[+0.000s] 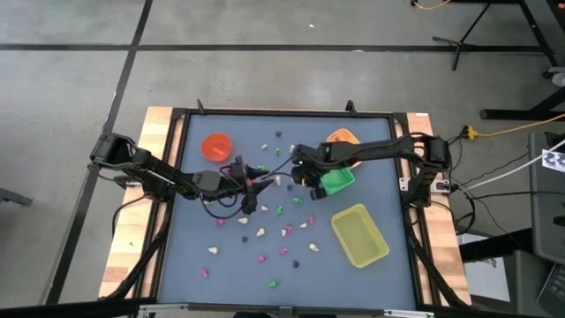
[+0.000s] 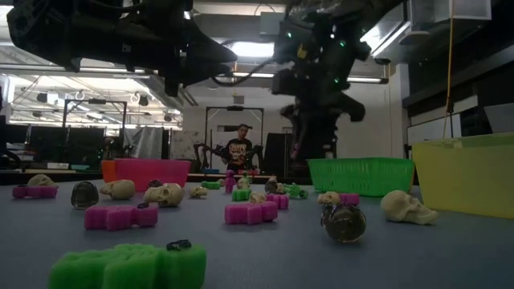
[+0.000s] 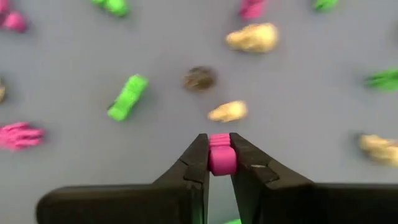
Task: Sort Halloween decoration
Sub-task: Put the pink skeleton toy into the yellow bin
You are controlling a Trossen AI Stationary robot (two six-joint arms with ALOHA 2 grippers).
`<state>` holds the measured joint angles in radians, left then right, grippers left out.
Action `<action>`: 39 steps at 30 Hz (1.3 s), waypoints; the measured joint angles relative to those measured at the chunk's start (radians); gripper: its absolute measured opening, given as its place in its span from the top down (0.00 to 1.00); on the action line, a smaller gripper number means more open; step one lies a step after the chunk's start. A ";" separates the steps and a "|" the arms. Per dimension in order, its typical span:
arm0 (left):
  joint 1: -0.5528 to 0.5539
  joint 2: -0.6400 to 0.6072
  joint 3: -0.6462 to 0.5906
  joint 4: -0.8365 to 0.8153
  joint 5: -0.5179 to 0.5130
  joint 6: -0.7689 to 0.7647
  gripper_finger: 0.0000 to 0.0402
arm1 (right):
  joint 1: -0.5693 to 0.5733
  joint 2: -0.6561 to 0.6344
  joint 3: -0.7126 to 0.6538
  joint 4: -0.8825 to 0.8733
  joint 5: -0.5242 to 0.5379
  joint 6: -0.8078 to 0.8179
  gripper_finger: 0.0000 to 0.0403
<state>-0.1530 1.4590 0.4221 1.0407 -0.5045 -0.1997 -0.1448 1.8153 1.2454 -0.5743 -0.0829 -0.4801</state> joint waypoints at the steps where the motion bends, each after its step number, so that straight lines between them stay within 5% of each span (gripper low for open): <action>1: -0.001 0.000 0.000 0.001 0.000 0.000 0.64 | 0.000 0.000 0.020 -0.016 0.029 -0.002 0.89; 10: -0.001 0.000 0.000 0.000 0.001 0.001 0.64 | -0.044 0.000 0.180 -0.255 0.274 0.006 0.88; 29: -0.001 0.000 0.000 -0.011 0.002 0.001 0.64 | -0.413 -0.007 0.222 -0.588 0.271 0.037 0.88; 39: 0.000 0.000 0.000 -0.011 -0.002 0.001 0.64 | -0.508 -0.006 0.211 -0.649 0.247 0.112 0.88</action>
<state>-0.1528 1.4593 0.4221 1.0302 -0.5064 -0.1989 -0.6531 1.8091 1.4563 -1.2232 0.1645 -0.3679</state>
